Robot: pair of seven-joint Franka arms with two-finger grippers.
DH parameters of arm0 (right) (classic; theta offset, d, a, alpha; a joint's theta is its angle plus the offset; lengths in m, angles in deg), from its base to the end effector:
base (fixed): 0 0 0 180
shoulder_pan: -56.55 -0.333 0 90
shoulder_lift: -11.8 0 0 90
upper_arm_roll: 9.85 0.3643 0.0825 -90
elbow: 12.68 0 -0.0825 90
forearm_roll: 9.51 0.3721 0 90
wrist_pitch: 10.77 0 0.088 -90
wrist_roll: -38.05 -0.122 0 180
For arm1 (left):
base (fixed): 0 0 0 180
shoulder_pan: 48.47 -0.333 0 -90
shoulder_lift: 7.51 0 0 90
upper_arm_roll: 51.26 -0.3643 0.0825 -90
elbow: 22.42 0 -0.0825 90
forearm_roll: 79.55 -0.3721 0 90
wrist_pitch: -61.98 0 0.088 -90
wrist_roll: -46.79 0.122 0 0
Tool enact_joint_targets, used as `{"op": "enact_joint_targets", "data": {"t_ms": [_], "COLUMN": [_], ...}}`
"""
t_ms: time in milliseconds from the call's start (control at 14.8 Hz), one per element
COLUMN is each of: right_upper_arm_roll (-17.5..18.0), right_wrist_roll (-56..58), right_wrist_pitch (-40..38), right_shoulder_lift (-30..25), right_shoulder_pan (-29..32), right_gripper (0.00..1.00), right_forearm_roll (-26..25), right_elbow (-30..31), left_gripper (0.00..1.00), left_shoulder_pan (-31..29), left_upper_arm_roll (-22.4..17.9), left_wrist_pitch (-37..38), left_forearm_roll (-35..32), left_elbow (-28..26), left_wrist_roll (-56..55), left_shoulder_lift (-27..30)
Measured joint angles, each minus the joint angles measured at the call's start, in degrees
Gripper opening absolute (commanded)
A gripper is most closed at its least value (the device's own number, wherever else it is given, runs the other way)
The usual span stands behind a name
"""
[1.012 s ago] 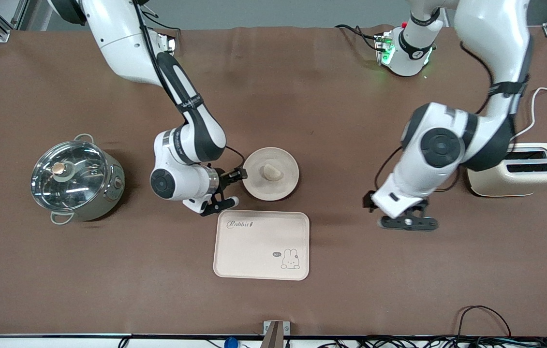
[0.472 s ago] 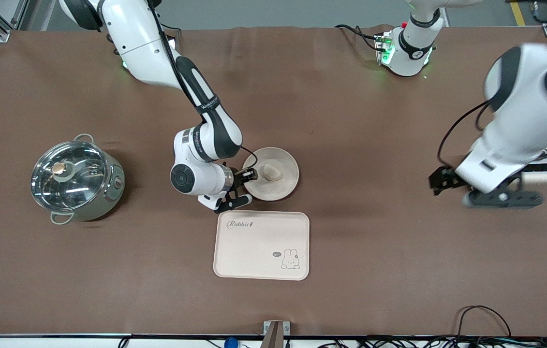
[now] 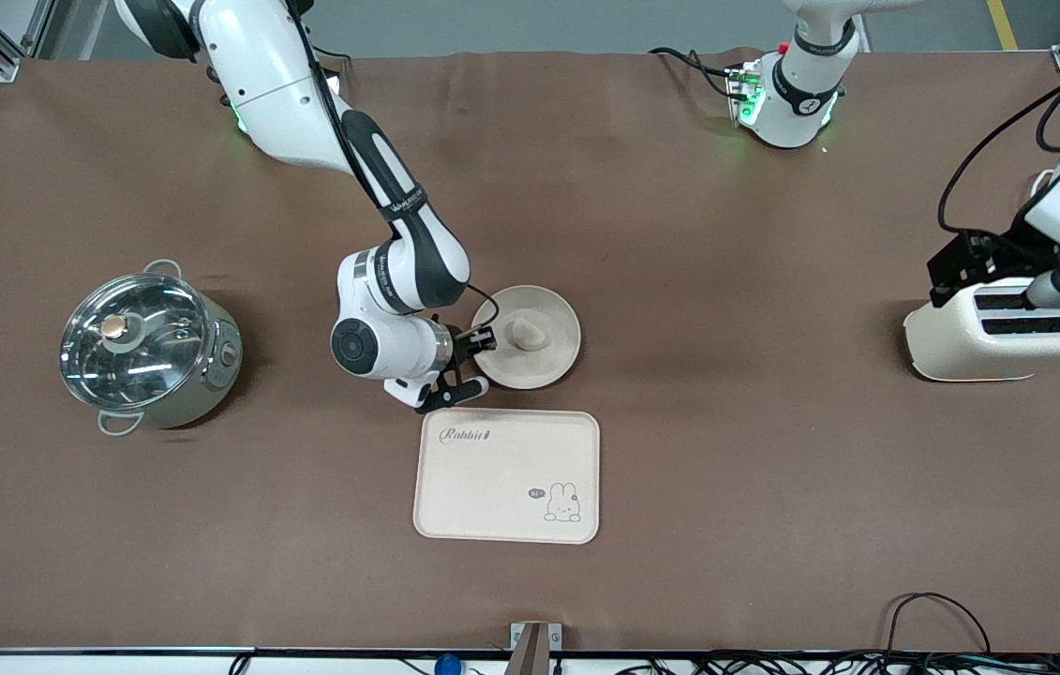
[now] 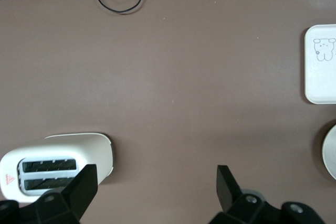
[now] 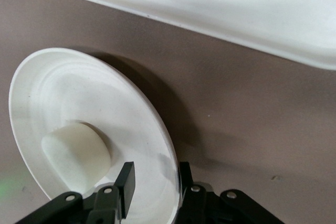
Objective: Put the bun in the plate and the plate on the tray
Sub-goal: 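Grasp the plate rim with the right gripper while the left gripper withdraws, then lift the plate with the right gripper and lower it onto the tray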
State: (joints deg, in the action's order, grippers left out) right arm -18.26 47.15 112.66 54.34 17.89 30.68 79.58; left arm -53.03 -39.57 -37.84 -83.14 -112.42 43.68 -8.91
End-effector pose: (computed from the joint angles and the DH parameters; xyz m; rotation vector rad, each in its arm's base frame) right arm 0.5793 0.3953 0.2149 -2.6932 -0.3630 0.3430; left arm 0.5667 -0.0626 0.6612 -3.0864 0.1171 -0.2352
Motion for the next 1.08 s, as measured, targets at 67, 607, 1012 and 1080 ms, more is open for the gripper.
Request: {"op": "enact_joint_targets", "data": {"t_ms": [67,607,1012,1080], "right_upper_arm_roll": [0.01,0.02,-0.3,-0.49], "right_wrist_roll": [0.0,0.24,0.27,0.22], "right_wrist_pitch": [0.0,0.04,0.53,0.73], "right_shoulder_lift": [0.07,0.34,0.3,0.15], "right_shoulder_pan": [-0.08,-0.73,-0.74,-0.73], "right_gripper": [0.31,0.06,0.01,0.01], "right_forearm_roll": [0.0,-1.06,-2.24,-2.24], "right_elbow": [0.01,0.03,-0.31,-0.51], "left_gripper": [1.0,1.0,1.0,1.0], "left_shoulder_pan": [0.42,13.1,13.43,13.43], "left_upper_arm_roll": [-0.42,-12.97,-13.0,-13.0], "left_wrist_pitch": [0.83,4.69,7.02,7.71], "left_forearm_roll": [0.0,0.08,0.77,0.94], "left_elbow": [-0.03,-1.05,1.82,2.05], "left_wrist_roll": [0.0,0.1,0.0,0.0], "left_shoulder_lift": [0.87,4.08,2.69,2.56]}}
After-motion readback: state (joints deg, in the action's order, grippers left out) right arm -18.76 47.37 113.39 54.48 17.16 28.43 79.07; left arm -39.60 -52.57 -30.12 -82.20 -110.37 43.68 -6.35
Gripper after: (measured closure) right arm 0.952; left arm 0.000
